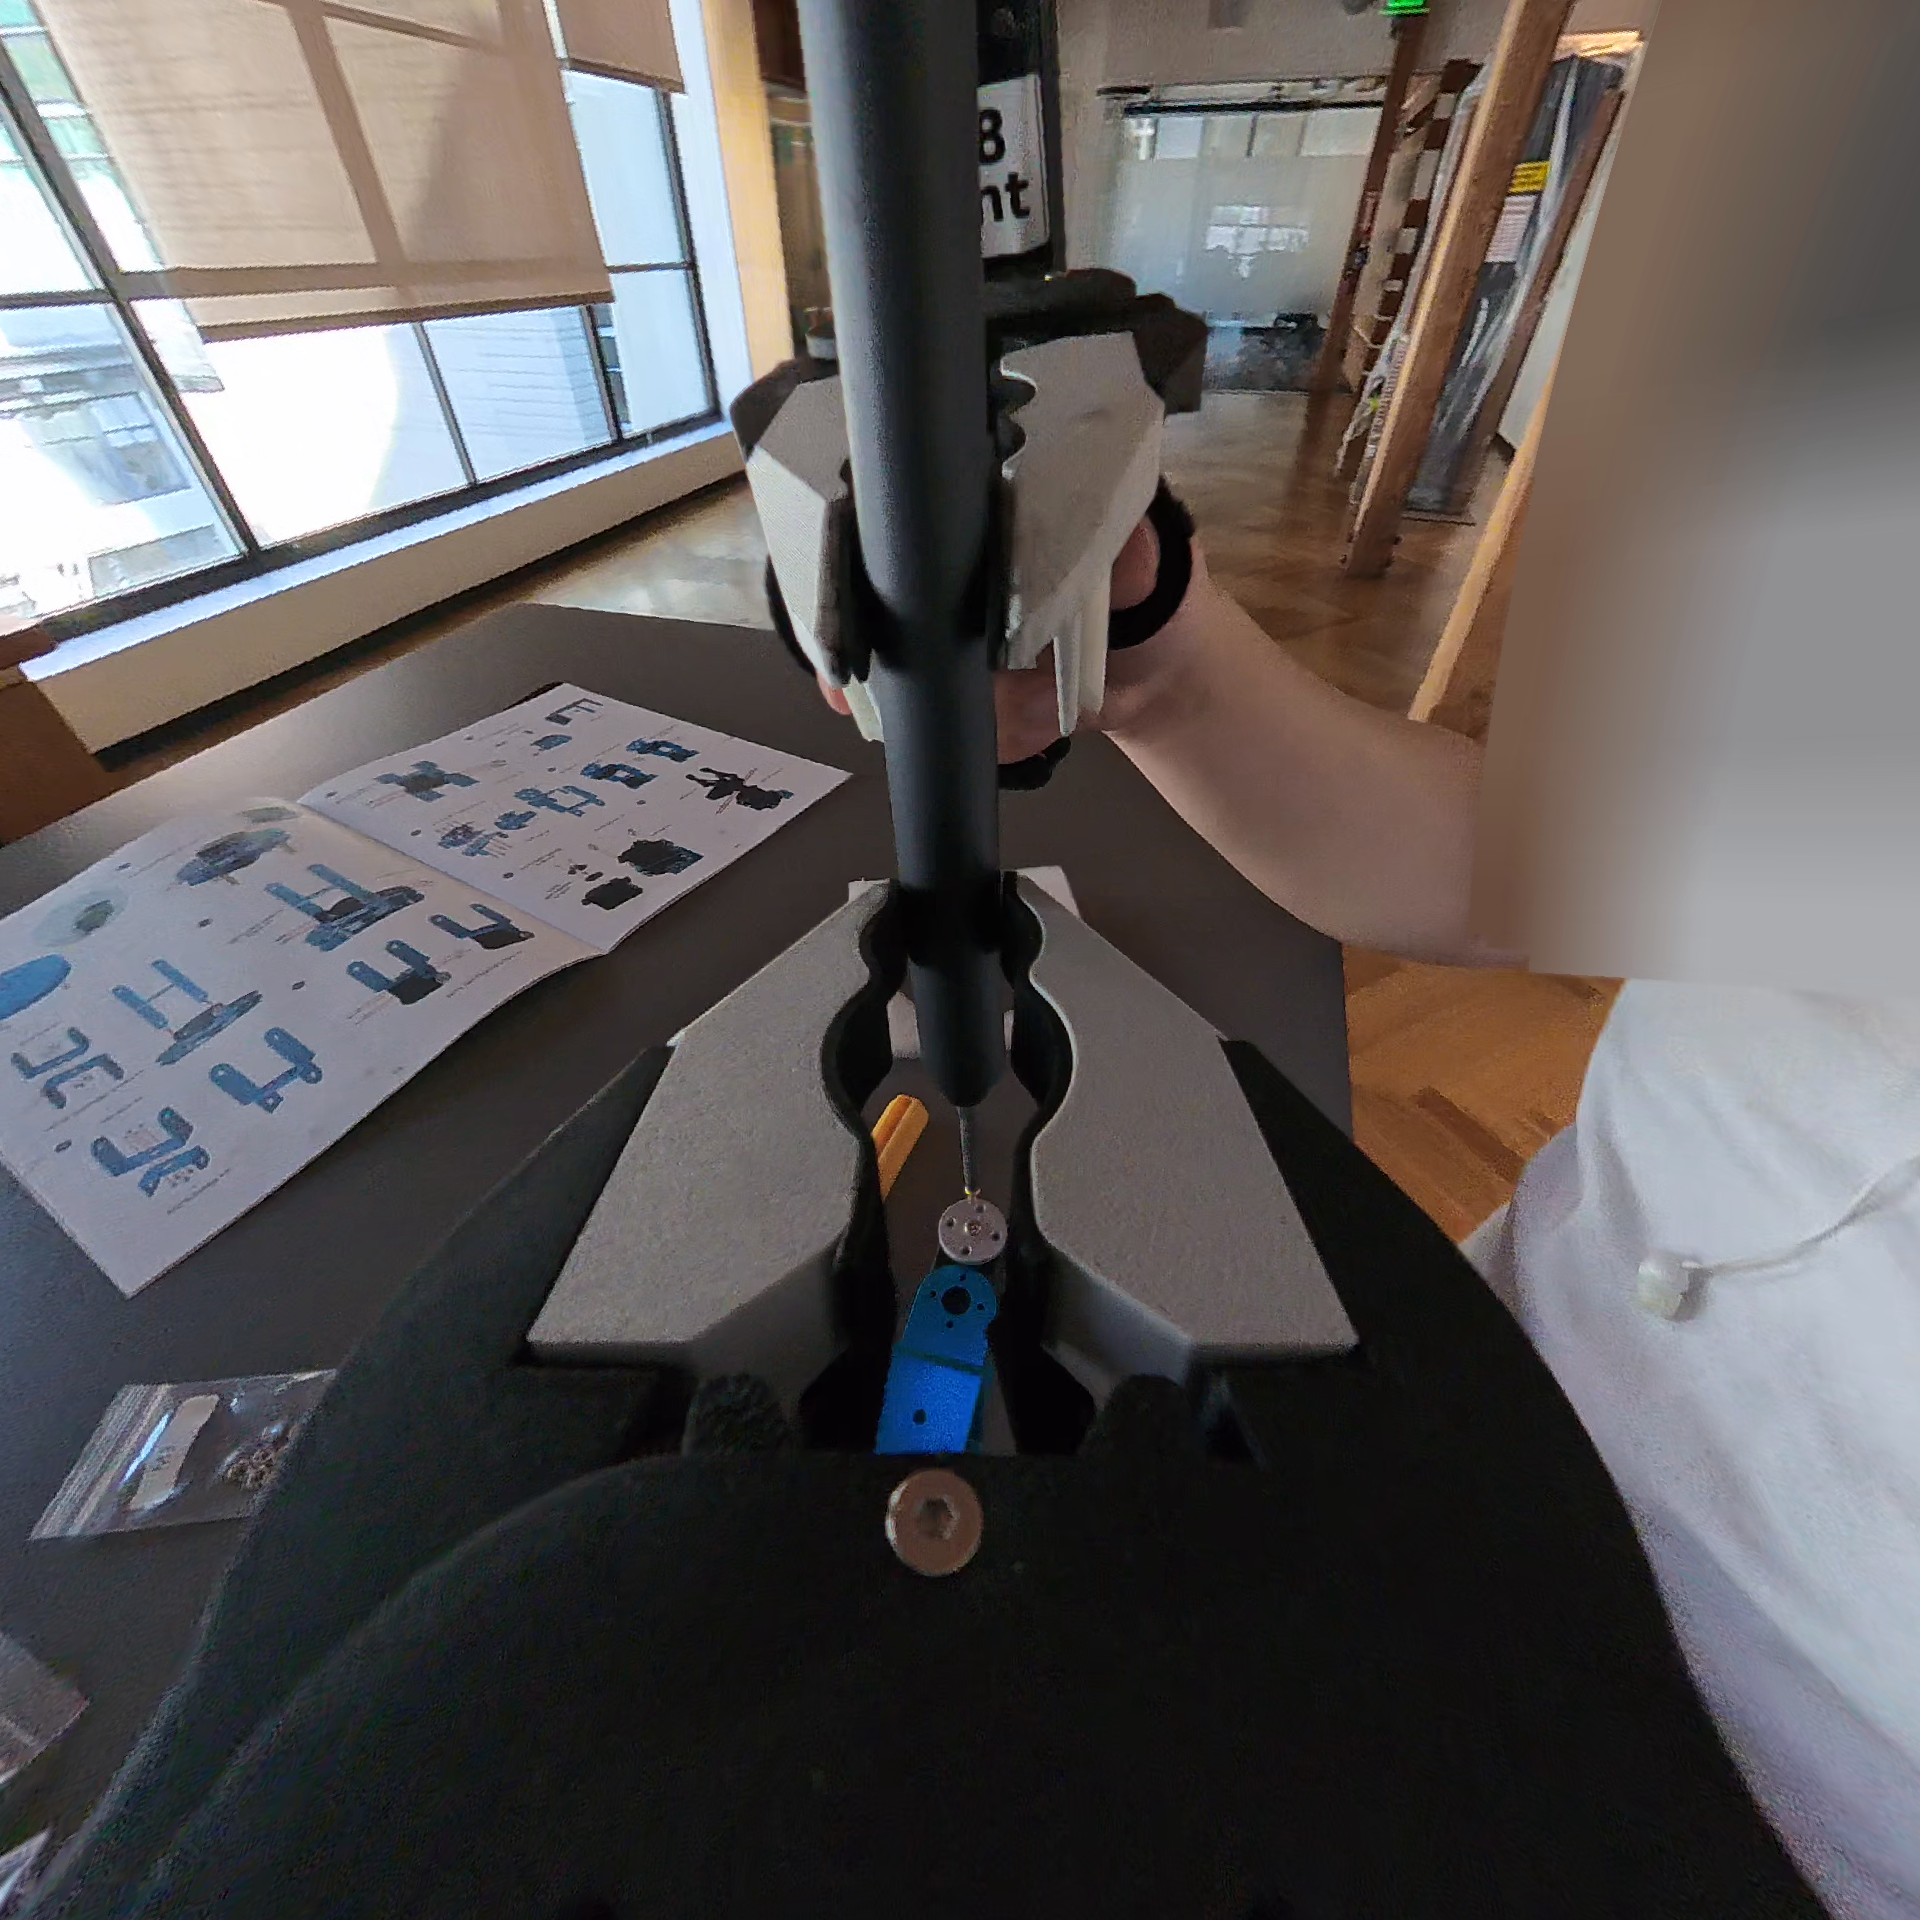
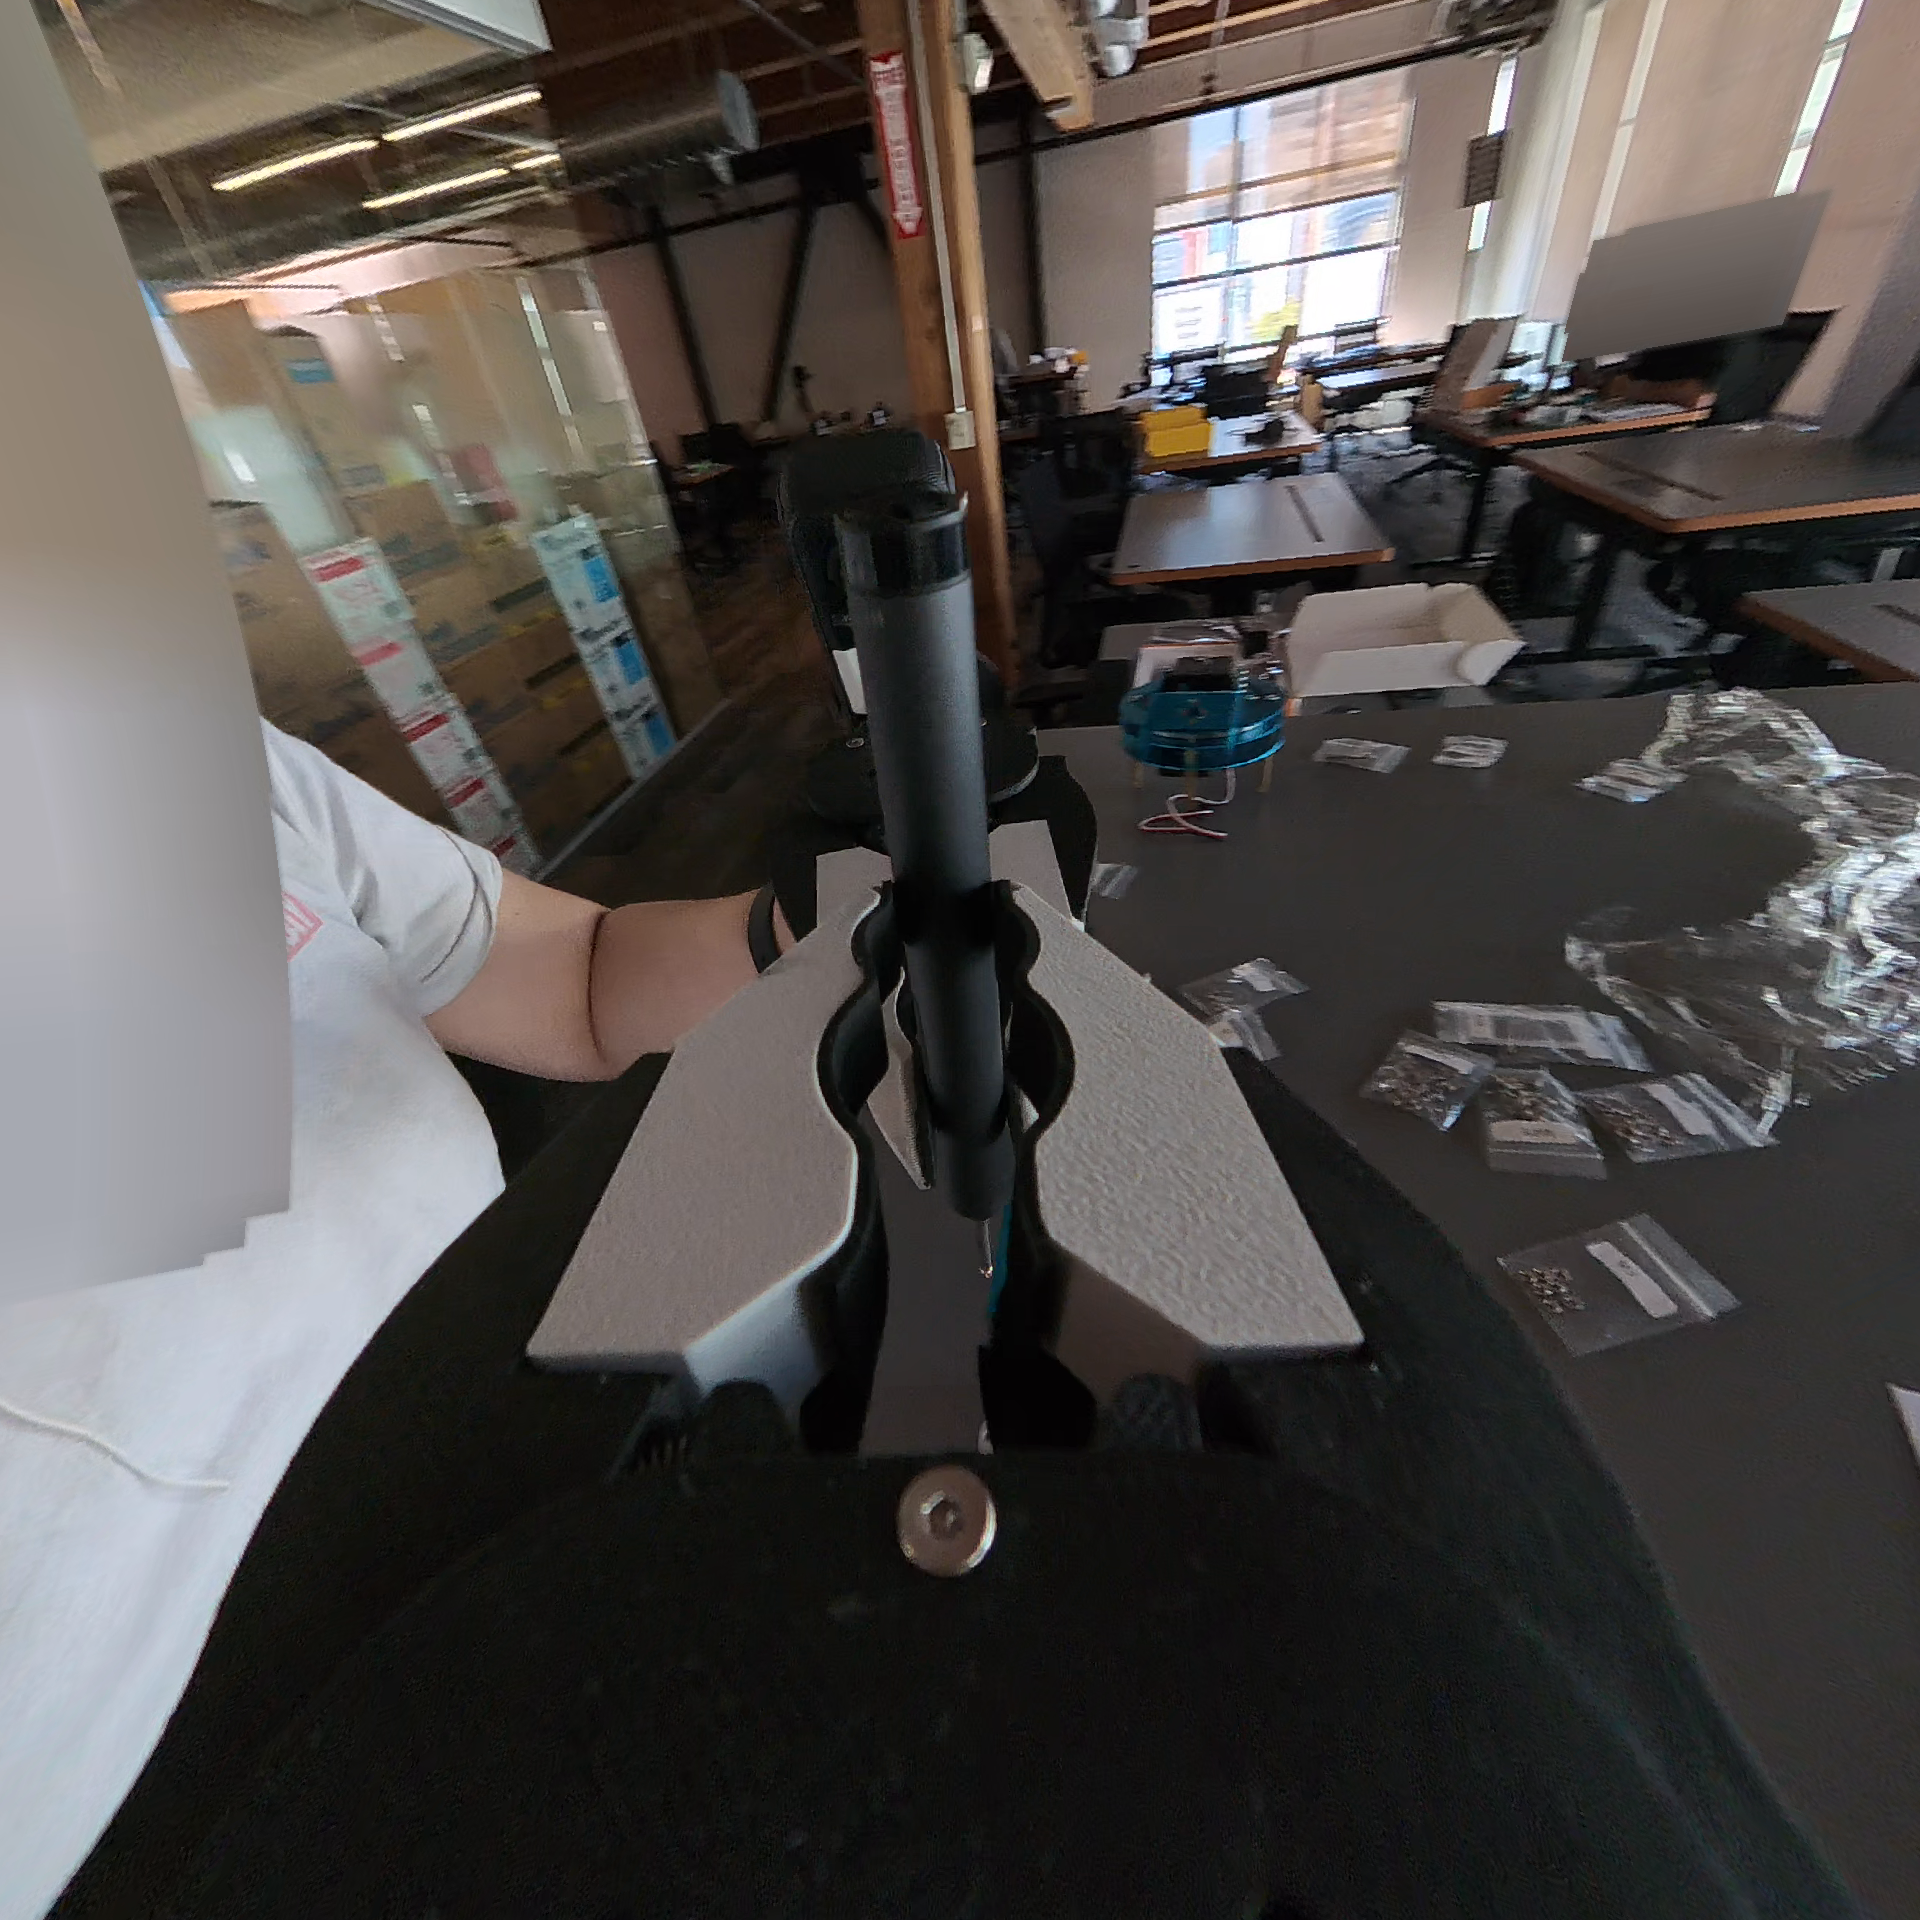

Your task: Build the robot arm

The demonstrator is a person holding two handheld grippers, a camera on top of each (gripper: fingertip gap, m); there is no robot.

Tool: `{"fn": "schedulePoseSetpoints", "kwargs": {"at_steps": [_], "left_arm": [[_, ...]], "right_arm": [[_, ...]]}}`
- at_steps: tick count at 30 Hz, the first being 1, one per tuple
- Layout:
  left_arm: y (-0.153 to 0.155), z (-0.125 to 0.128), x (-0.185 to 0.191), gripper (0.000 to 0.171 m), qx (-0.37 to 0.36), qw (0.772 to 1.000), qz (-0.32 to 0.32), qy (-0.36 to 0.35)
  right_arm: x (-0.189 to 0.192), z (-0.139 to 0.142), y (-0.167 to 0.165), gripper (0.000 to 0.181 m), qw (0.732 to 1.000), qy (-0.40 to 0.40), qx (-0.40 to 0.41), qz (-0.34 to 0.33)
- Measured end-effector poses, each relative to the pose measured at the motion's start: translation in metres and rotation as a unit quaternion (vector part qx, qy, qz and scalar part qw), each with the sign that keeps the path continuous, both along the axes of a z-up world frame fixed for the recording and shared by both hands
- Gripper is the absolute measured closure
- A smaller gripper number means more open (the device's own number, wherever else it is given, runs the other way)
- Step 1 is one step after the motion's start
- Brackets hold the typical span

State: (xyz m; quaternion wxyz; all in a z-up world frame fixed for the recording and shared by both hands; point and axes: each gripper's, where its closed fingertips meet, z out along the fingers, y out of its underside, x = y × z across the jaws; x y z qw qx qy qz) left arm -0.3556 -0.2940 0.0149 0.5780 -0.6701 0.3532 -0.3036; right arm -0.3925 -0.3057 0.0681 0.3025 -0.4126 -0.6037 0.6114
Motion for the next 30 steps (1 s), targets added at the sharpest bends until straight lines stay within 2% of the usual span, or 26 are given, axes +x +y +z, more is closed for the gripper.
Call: {"fn": "schedulePoseSetpoints", "kwargs": {"at_steps": [5,7,11,18,23,30], "left_arm": [[-0.003,-0.004,-0.01,0.156,-0.022,0.997,-0.07,-0.03],[-0.006,-0.006,-0.009,0.155,-0.031,0.995,-0.083,-0.035],[-0.002,-0.018,-0.005,0.155,-0.011,0.997,-0.068,-0.018],[0.002,-0.028,-0.006,0.155,-0.028,0.998,-0.061,-0.02],[0.002,-0.032,-0.01,0.155,-0.044,0.997,-0.057,-0.018],[0.002,-0.036,-0.007,0.155,-0.043,0.997,-0.052,-0.025]], "right_arm": [[-0.015,-0.004,0.003,0.165,0.998,0.009,-0.017,-0.058],[-0.014,-0.006,0.001,0.165,0.998,0.014,-0.026,-0.056],[-0.01,-0.018,0.001,0.165,0.999,0.005,-0.02,-0.034],[-0.014,-0.027,0.003,0.165,0.999,0.019,-0.026,0.008],[-0.014,-0.029,0.007,0.165,0.998,0.051,-0.024,-0.001],[-0.011,-0.033,0.008,0.165,0.998,0.054,-0.028,0.006]]}}
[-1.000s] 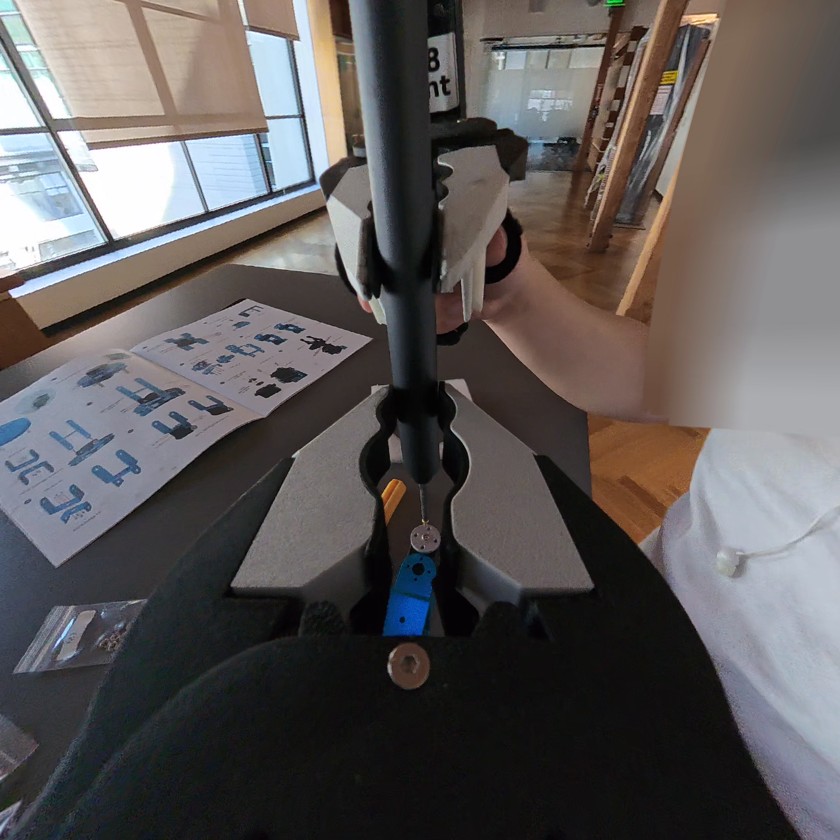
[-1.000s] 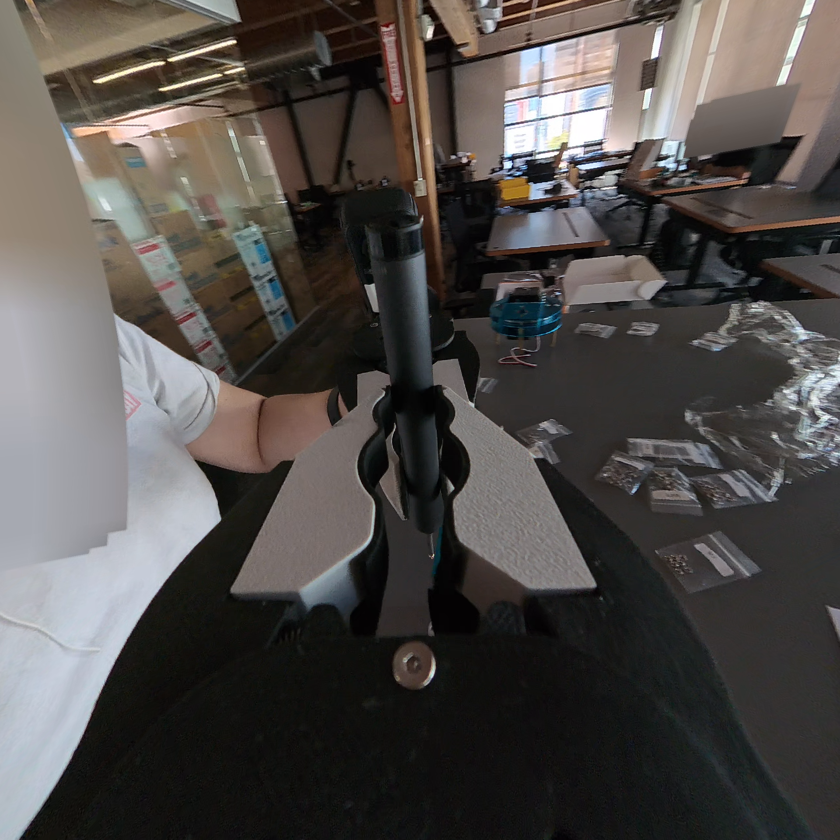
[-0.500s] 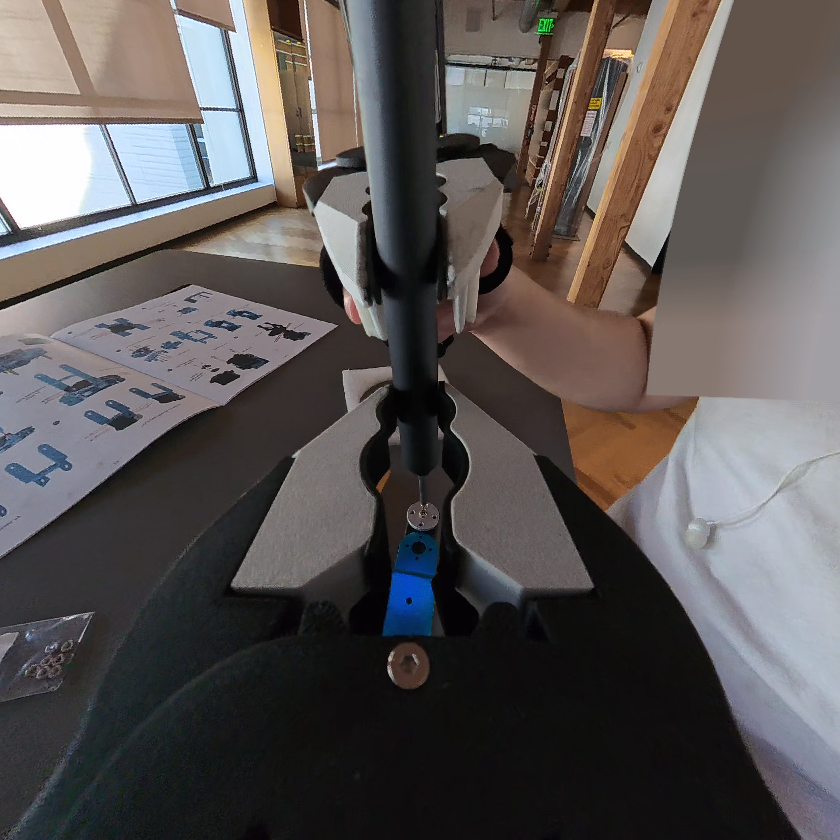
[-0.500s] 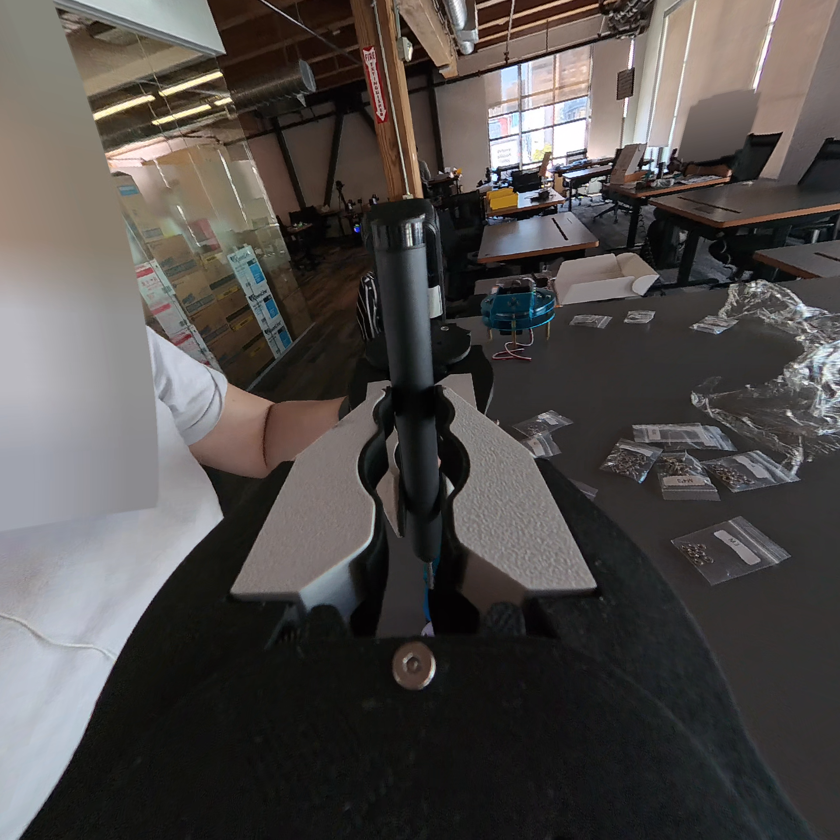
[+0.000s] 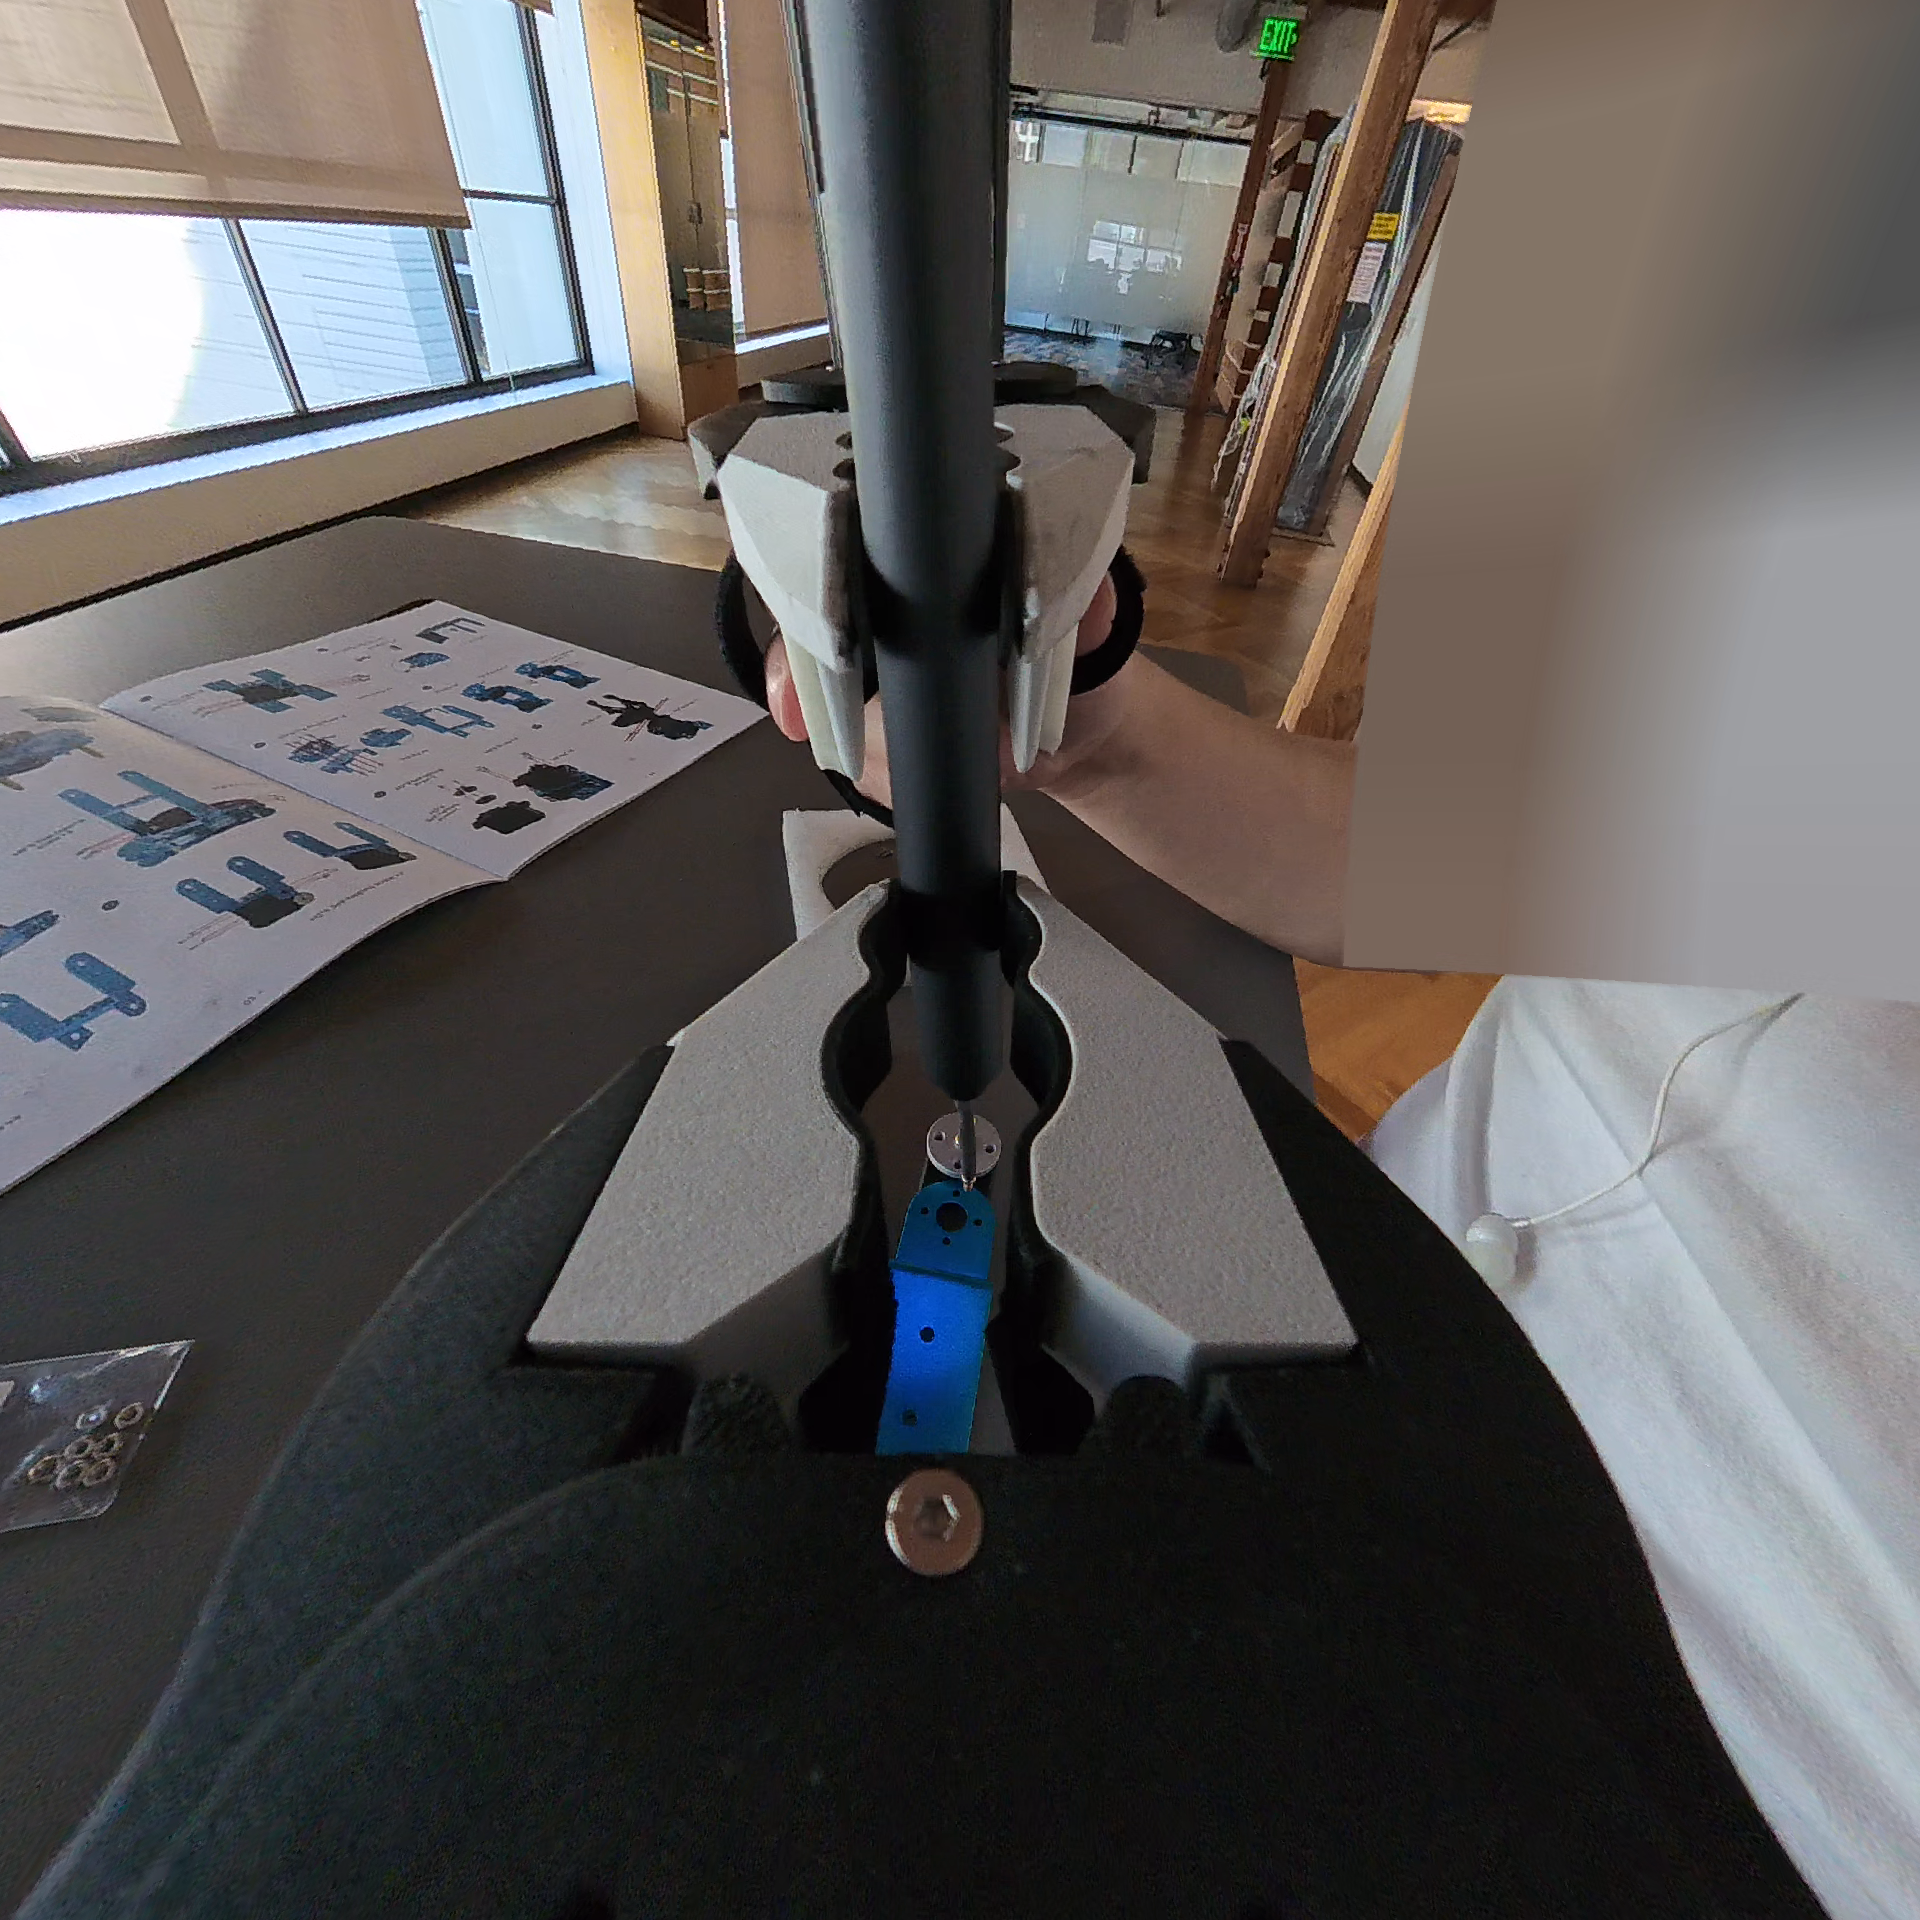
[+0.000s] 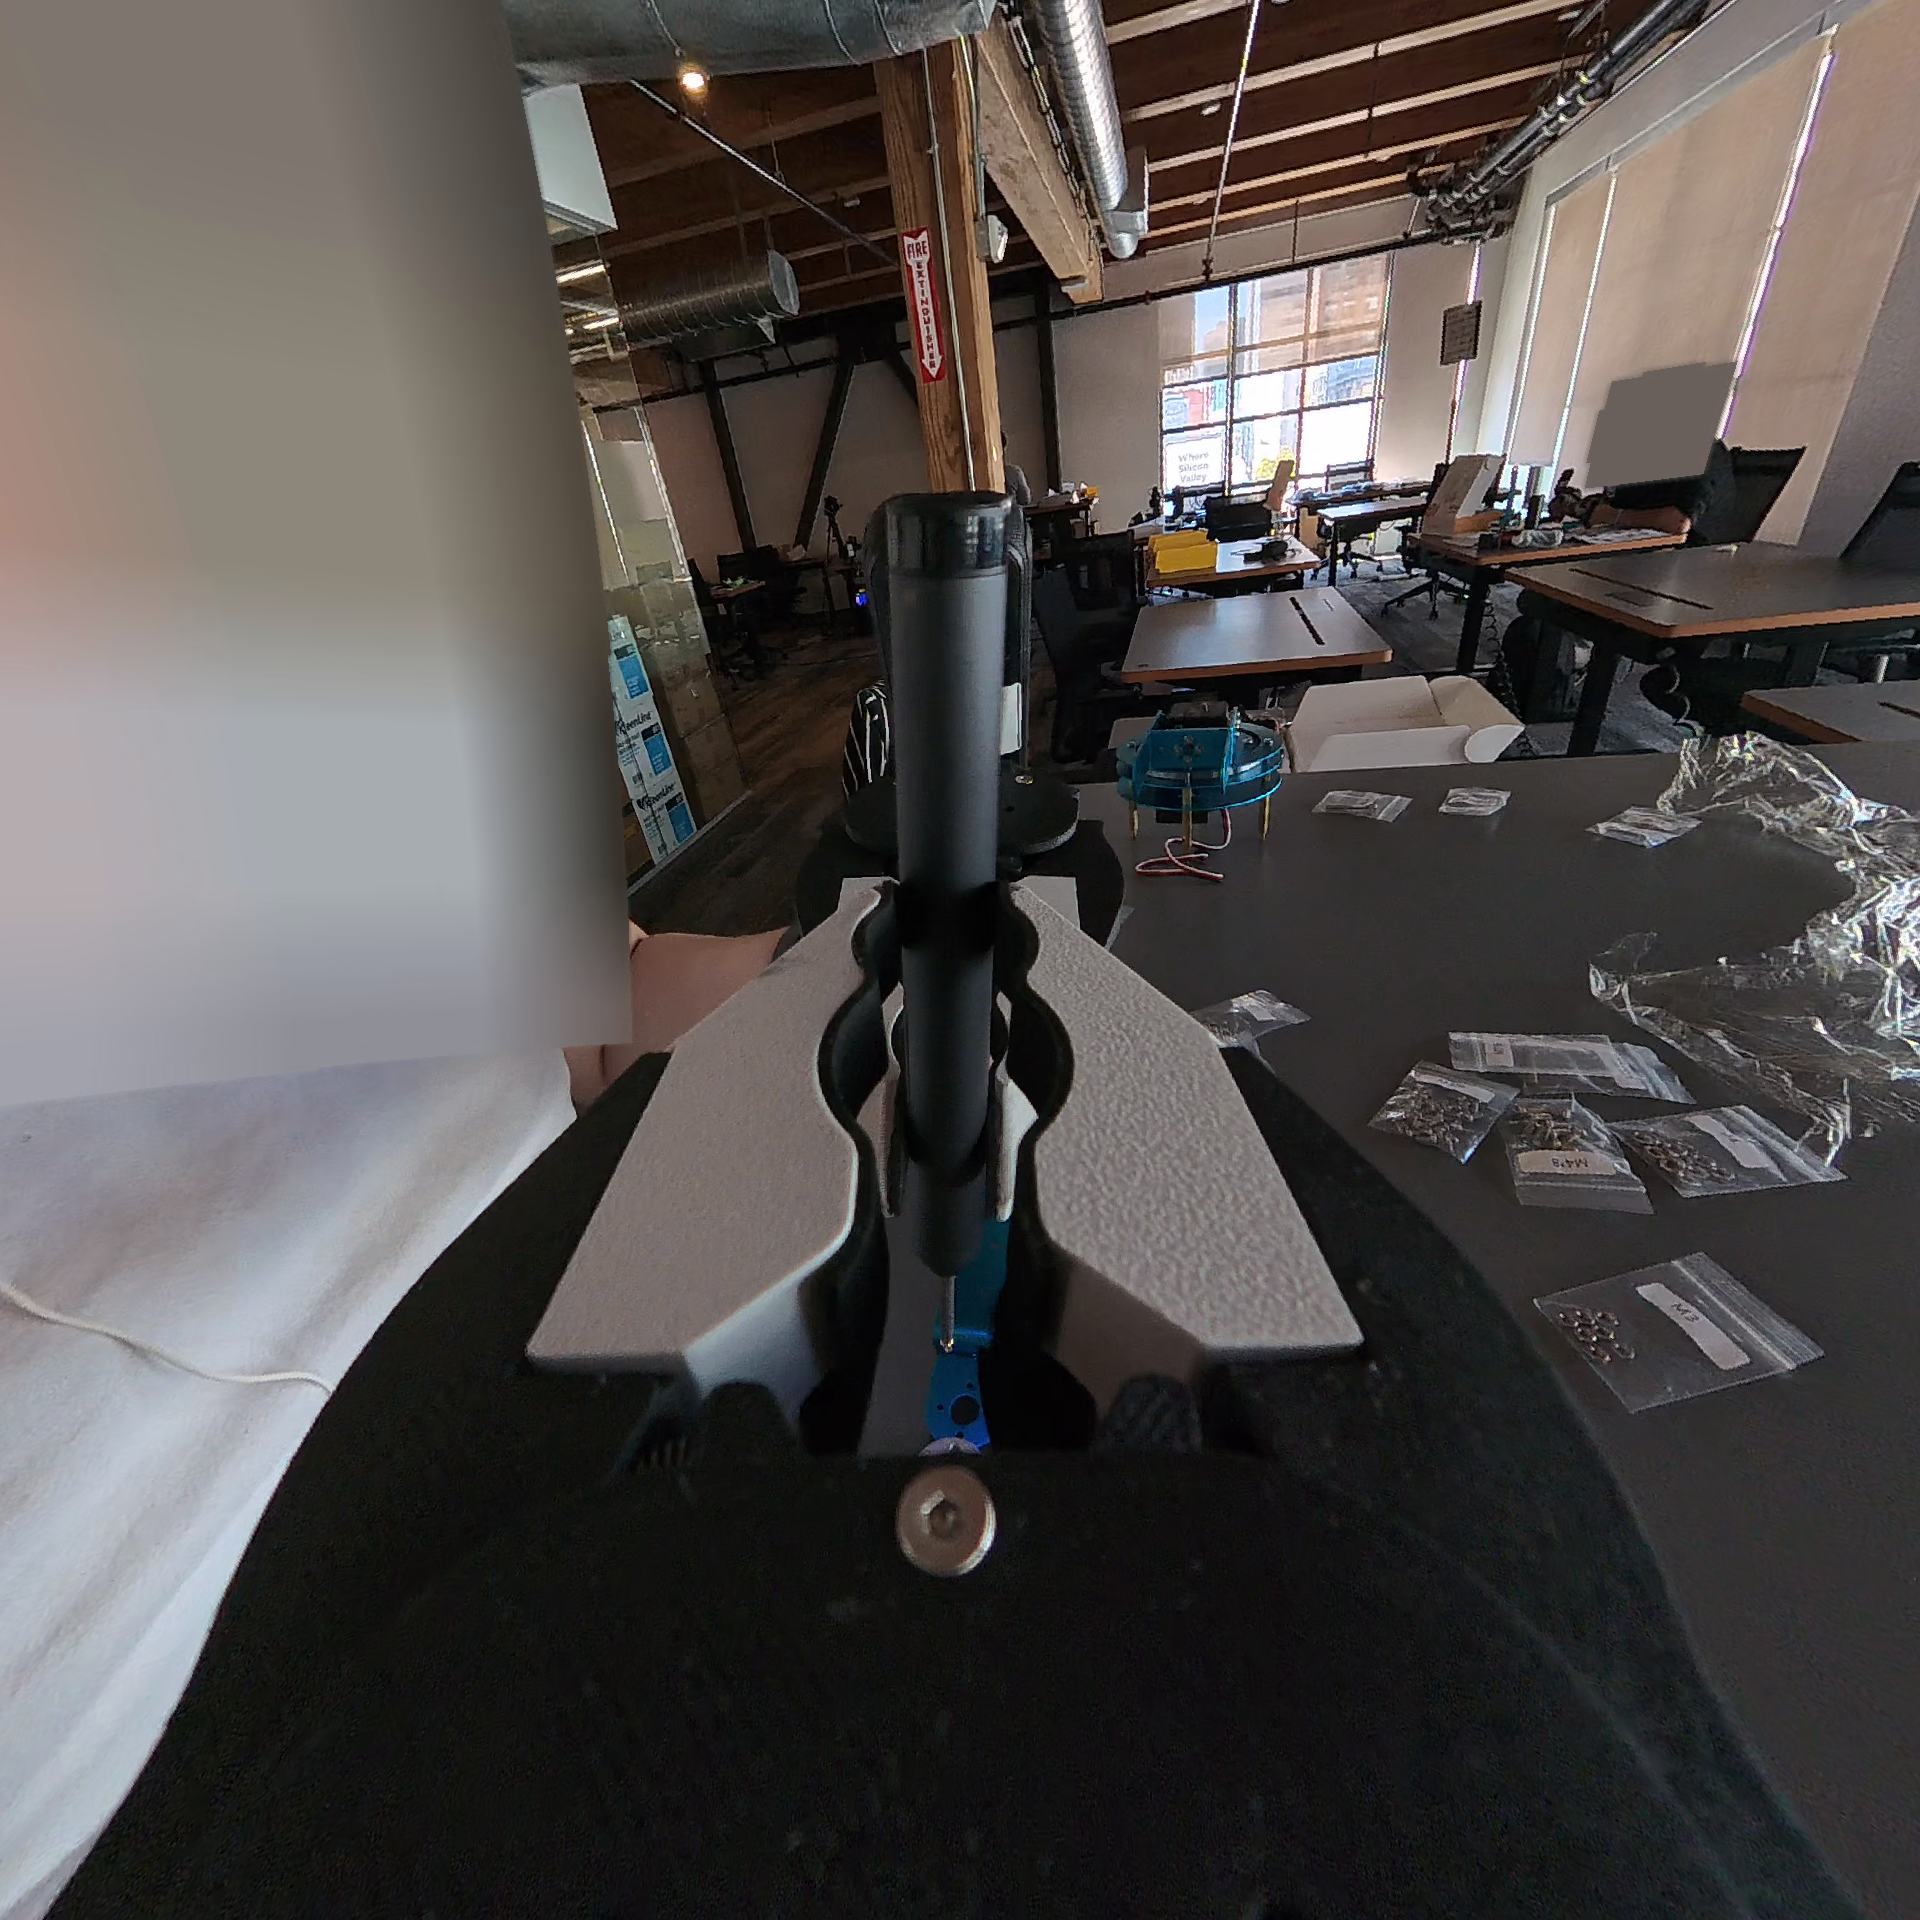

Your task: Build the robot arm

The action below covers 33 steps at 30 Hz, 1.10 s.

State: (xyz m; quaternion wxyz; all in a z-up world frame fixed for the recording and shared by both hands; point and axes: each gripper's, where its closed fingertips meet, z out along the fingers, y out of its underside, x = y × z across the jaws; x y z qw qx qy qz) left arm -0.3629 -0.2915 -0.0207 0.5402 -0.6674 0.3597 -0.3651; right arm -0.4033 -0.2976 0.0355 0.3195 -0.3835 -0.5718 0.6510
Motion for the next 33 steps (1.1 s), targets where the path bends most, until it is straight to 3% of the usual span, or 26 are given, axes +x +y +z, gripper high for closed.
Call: {"fn": "schedulePoseSetpoints", "kwargs": {"at_steps": [33], "left_arm": [[0.006,-0.018,-0.005,0.155,-0.019,1.0,0.002,-0.017]], "right_arm": [[-0.007,-0.019,0.008,0.165,0.999,-0.031,-0.032,0.004]]}}
